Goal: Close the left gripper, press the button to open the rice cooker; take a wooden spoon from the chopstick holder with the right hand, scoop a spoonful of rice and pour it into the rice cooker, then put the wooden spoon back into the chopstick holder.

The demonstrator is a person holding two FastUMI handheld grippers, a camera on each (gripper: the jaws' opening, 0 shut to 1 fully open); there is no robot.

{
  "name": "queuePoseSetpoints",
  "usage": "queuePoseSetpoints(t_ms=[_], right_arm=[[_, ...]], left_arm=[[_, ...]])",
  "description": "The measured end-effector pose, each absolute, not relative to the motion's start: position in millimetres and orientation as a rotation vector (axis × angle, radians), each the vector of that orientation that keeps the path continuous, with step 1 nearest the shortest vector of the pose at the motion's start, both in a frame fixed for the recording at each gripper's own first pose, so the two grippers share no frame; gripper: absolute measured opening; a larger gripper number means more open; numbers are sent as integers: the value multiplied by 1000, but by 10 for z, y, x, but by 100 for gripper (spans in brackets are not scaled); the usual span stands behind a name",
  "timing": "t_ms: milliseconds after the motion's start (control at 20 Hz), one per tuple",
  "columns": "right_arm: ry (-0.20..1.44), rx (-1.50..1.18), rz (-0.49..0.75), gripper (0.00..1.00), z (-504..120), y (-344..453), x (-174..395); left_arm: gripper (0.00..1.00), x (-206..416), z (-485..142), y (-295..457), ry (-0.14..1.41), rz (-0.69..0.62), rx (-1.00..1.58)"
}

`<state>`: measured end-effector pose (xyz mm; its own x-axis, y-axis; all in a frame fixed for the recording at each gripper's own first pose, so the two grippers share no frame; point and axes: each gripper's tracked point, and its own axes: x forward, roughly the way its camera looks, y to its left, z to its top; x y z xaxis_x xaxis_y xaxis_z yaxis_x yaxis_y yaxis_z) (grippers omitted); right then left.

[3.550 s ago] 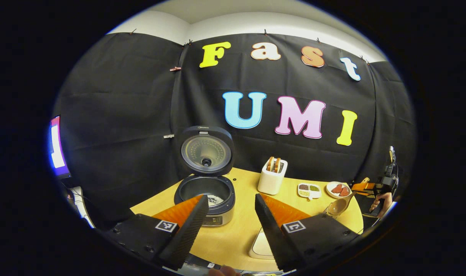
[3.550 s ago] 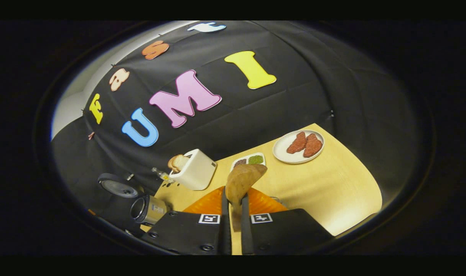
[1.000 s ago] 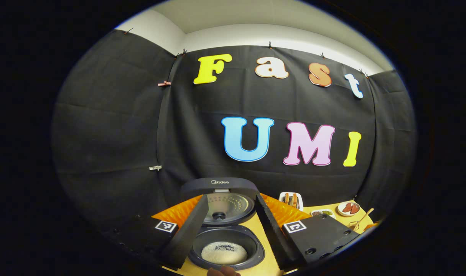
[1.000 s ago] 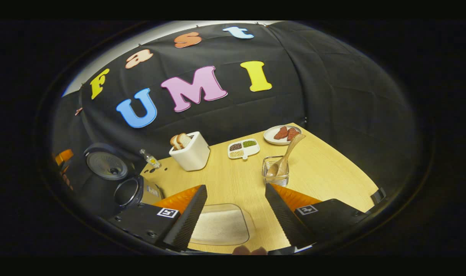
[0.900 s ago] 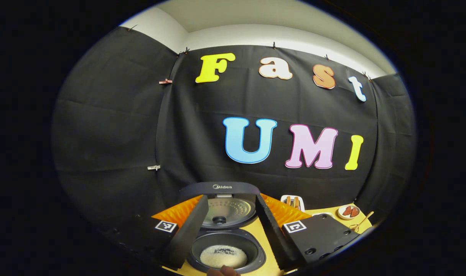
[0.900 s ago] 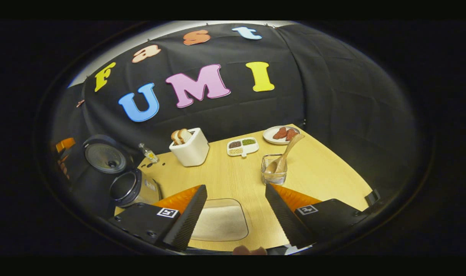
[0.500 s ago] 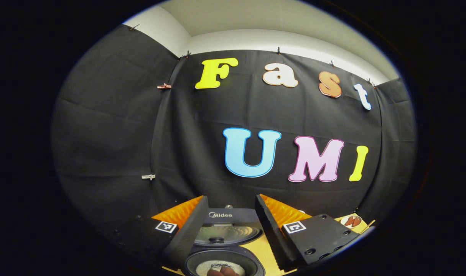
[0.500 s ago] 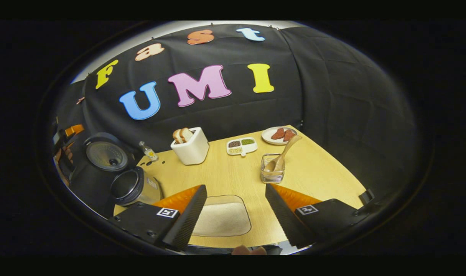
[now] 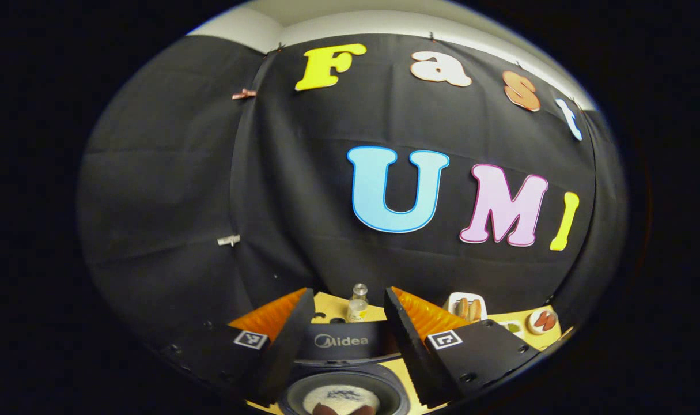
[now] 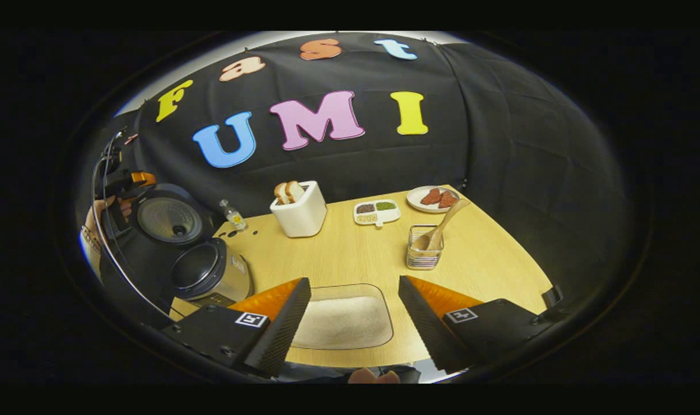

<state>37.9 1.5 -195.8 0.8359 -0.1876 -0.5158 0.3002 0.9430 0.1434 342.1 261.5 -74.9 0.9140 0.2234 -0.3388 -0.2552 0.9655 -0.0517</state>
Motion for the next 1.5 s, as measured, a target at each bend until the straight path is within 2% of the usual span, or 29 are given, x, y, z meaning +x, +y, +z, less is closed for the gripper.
queuePoseSetpoints(t_ms=[350,750,1100,1350,1500], right_arm=[[537,229,-228,96,-2014,91,388],[566,233,-216,96,-2114,85,354],[593,220,-203,96,-2197,116,346],[608,211,-189,96,-2240,192,387],[615,199,-179,95,-2266,233,407]], left_arm=[[85,2809,-924,2316,339,231,-110],[86,1951,-1636,1907,373,211,-69],[87,1634,-2313,1744,418,213,-46],[89,1483,-2816,1670,519,204,-58],[89,1468,-2815,1679,446,204,-47]])
